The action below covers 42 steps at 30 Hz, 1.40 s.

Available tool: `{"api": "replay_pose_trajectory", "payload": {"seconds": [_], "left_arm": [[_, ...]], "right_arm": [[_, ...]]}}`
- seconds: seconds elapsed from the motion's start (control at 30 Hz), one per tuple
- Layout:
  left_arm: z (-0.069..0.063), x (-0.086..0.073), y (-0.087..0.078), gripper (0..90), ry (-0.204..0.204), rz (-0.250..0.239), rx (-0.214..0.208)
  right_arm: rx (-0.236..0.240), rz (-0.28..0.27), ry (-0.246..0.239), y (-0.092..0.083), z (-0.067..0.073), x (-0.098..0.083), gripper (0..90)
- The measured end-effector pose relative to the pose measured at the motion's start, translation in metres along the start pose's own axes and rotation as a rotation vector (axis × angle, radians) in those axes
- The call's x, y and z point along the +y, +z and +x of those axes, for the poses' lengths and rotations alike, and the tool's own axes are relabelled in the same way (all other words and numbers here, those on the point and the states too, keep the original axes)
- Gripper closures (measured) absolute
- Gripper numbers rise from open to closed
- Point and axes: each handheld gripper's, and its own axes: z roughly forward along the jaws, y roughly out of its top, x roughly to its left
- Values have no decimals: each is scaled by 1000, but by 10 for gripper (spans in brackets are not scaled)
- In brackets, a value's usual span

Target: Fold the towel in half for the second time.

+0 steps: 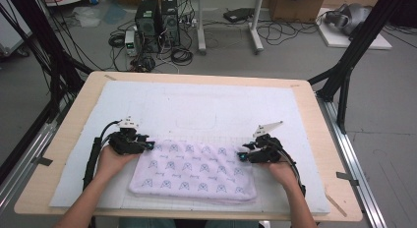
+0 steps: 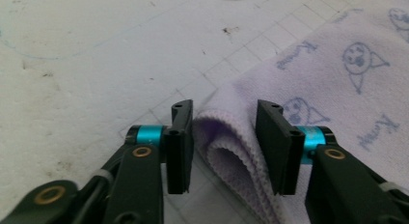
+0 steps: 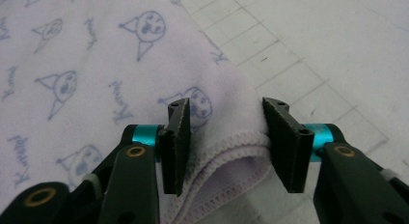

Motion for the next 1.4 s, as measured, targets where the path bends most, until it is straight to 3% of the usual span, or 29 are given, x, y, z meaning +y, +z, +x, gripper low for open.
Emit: {"api": "replay_pose_trajectory", "payload": {"seconds": [0.07, 0.13, 0.4, 0.53, 0.67, 0.83, 1.03, 1.13, 1.17, 1.23, 1.3, 1.33, 1.4], "left_arm": [[-3, 1, 0, 660, 17, 3, -3], [-3, 1, 0, 693, 22, 2, -7], [-16, 3, -2, 814, 120, 4, 56], [-14, 5, -6, 828, 97, -25, 56], [-12, 14, -13, 830, 73, -95, 93], [0, 41, -15, 830, 27, -163, 156], [19, 73, -9, 833, -16, -184, 187], [26, 90, -3, 832, -13, -204, 220], [28, 94, -1, 820, -13, -211, 234], [27, 97, 3, 629, -31, -219, 289], [27, 94, 7, 598, -48, -187, 277], [26, 90, 8, 575, -30, -161, 278], [24, 81, 6, 575, -24, -159, 272]], "right_arm": [[25, -10, 18, -1, -2, -2, 622], [38, -3, 5, -1, 0, -1, 689], [11, 29, -39, -3, 7, 6, 800], [-13, 13, -39, -9, 4, 13, 804], [-52, -4, -58, -16, -1, 28, 806], [-121, -23, -81, -24, -17, 57, 806], [-186, -43, -62, -29, -45, 89, 807], [-216, -68, -54, -29, -53, 97, 806], [-228, -85, -45, -28, -57, 99, 794], [-241, -100, -14, -23, -63, 98, 642], [-245, -95, 45, -19, -68, 93, 544], [-214, -94, 77, -17, -69, 90, 519], [-206, -85, 90, -15, -68, 85, 471]]}}
